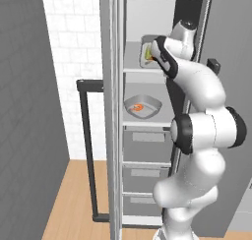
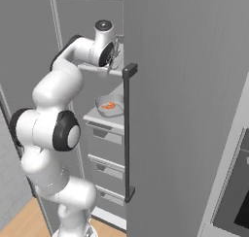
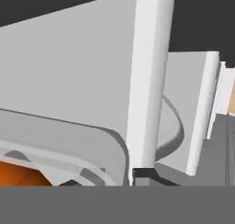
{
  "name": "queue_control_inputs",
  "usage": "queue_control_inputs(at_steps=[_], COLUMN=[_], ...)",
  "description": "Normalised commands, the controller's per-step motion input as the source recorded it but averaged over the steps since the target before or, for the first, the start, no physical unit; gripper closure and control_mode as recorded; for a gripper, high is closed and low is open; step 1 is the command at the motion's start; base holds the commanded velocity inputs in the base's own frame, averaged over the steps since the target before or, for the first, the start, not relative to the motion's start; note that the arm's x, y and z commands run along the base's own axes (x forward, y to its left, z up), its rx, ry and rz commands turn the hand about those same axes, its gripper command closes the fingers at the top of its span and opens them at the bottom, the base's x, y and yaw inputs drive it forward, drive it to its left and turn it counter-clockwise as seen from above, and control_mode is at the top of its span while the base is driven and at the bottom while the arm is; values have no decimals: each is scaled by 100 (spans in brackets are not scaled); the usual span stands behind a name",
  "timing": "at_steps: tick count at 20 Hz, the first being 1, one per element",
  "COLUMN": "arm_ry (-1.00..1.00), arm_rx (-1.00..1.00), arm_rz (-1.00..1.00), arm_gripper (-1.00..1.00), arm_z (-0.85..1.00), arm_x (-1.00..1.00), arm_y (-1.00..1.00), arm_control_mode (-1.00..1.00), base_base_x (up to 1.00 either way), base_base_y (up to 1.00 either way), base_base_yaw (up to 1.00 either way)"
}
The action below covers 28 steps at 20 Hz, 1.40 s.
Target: Take the meat container that has the shrimp and place it on the second highest rack of the freezer. Then take the vegetable container that has the lemon wedge and carrot and place it on the highest rack of the freezer.
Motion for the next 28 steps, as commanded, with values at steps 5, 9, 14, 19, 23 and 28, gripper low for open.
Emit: queue_control_inputs(at_steps=[5, 9, 14, 19, 23, 28], arm_ry=[0, 0, -2, -25, -30, -33], arm_rx=[0, 0, 0, 0, 0, 0], arm_rz=[0, 0, 0, 0, 0, -2], arm_gripper=[100, 100, -100, -100, -100, -100], arm_z=[-17, -40, -36, -26, -27, -3], arm_x=[85, 80, 47, -6, -14, -41], arm_y=[-11, -18, -10, 19, 38, 40], arm_control_mode=[-100, -100, -100, -100, -100, -100], base_base_x=[0, 0, 0, 0, 0, 0], base_base_y=[0, 0, 0, 0, 0, 0], base_base_yaw=[0, 0, 0, 0, 0, 0])
